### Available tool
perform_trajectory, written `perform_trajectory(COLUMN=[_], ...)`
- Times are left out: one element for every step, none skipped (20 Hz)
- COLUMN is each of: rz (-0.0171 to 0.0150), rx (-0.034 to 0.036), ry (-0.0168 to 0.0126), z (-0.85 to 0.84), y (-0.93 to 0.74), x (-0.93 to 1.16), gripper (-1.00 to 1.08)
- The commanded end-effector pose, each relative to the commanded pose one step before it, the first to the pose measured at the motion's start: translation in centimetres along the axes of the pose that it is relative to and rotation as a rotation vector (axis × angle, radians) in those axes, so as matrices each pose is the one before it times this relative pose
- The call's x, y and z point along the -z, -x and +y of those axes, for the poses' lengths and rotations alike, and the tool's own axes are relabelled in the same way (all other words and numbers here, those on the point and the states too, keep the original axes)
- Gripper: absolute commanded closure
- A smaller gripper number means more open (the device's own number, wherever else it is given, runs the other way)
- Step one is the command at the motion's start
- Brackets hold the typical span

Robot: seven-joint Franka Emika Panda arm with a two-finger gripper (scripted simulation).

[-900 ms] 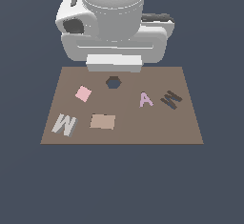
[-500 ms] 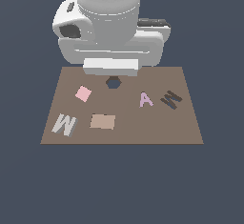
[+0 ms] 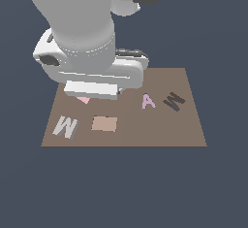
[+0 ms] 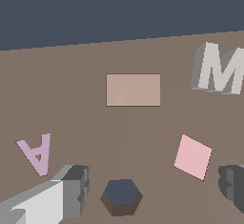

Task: Insert a designated object into the corresponding slot on a board.

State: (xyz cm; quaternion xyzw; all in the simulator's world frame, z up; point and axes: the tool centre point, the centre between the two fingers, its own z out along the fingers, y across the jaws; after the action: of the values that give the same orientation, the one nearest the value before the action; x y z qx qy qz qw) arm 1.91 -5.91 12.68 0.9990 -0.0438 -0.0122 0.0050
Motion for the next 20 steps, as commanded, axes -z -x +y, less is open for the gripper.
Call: perform_trajectory(rz=[0.00294,0.00136,0.00139,0.00143,0.00145,0.00145,0.00137,0.00127,0.00118,0.00109,0.00100,0.00092,0.00084,0.00076,0.00069,0.00063,0.00057,0.00050,0.00045,0.00038], rx=[-0.02229,-0.00948,-0.00976,-0.01002,-0.01025,-0.01027,-0.00974,-0.00907,-0.00846,-0.00783,-0.00721,-0.00664,-0.00609,-0.00558,-0.00510,-0.00462,-0.00420,-0.00373,-0.00334,-0.00289], ry=[-0.00106,-0.00064,-0.00069,-0.00074,-0.00078,-0.00081,-0.00079,-0.00075,-0.00072,-0.00068,-0.00063,-0.00059,-0.00055,-0.00050,-0.00046,-0.00042,-0.00039,-0.00034,-0.00031,-0.00027], z=[1.395,0.580,0.597,0.611,0.623,0.623,0.589,0.546,0.508,0.469,0.431,0.395,0.362,0.330,0.301,0.272,0.247,0.218,0.195,0.168], y=[-1.211,-0.537,-0.554,-0.569,-0.583,-0.586,-0.554,-0.519,-0.484,-0.449,-0.415,-0.383,-0.353,-0.324,-0.297,-0.270,-0.245,-0.220,-0.196,-0.173], x=[-1.076,-0.451,-0.463,-0.473,-0.482,-0.481,-0.451,-0.419,-0.388,-0.357,-0.328,-0.300,-0.272,-0.247,-0.224,-0.203,-0.182,-0.162,-0.143,-0.124], gripper=[-0.92,-0.92,-0.92,-0.92,-0.92,-0.92,-0.92,-0.92,-0.92,-0.92,-0.92,-0.92,-0.92,-0.92,-0.92,-0.92,-0.92,-0.92,-0.92,-0.92])
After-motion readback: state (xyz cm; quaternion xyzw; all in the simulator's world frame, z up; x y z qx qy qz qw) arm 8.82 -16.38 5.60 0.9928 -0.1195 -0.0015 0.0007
